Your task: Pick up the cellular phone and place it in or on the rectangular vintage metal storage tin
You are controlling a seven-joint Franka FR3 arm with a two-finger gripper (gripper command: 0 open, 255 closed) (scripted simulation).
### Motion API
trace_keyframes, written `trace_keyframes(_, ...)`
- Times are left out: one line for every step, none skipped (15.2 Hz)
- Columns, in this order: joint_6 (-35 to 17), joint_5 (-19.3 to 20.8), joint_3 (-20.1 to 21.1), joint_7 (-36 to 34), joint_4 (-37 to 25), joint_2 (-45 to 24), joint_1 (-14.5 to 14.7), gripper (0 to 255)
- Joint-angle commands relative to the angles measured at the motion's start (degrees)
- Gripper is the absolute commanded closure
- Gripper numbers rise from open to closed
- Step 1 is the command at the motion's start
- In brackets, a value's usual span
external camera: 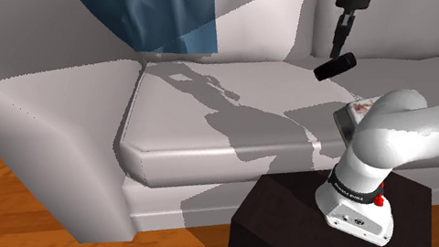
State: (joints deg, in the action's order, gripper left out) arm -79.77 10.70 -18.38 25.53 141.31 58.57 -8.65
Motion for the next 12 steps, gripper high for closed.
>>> trace_keyframes(2.5,1.9,-1.4,2.0,-0.1,2.5,-1.2,255)
trace_keyframes(3.6,3.0,-2.3,3.2,-0.2,3.6,-1.8,255)
trace_keyframes(4.7,4.1,-3.2,4.3,-0.3,4.7,-2.4,255)
trace_keyframes(5.7,5.3,-4.1,5.5,-0.6,5.6,-3.0,255)
trace_keyframes(6.8,6.5,-5.1,6.8,-0.9,6.5,-3.6,255)
trace_keyframes(7.8,7.7,-6.0,8.0,-1.2,7.4,-4.1,255)
trace_keyframes(8.8,8.9,-7.0,9.3,-1.7,8.2,-4.6,255)
trace_keyframes(9.8,10.2,-7.9,10.6,-2.2,8.9,-5.0,255)
trace_keyframes(10.7,11.5,-8.9,11.9,-2.7,9.5,-5.5,255)
trace_keyframes(11.7,12.7,-9.9,13.2,-3.3,10.1,-5.8,255)
trace_keyframes(12.5,14.0,-10.8,14.5,-4.0,10.7,-6.2,255)
trace_keyframes(13.4,15.3,-11.8,15.8,-4.8,11.2,-6.5,255)
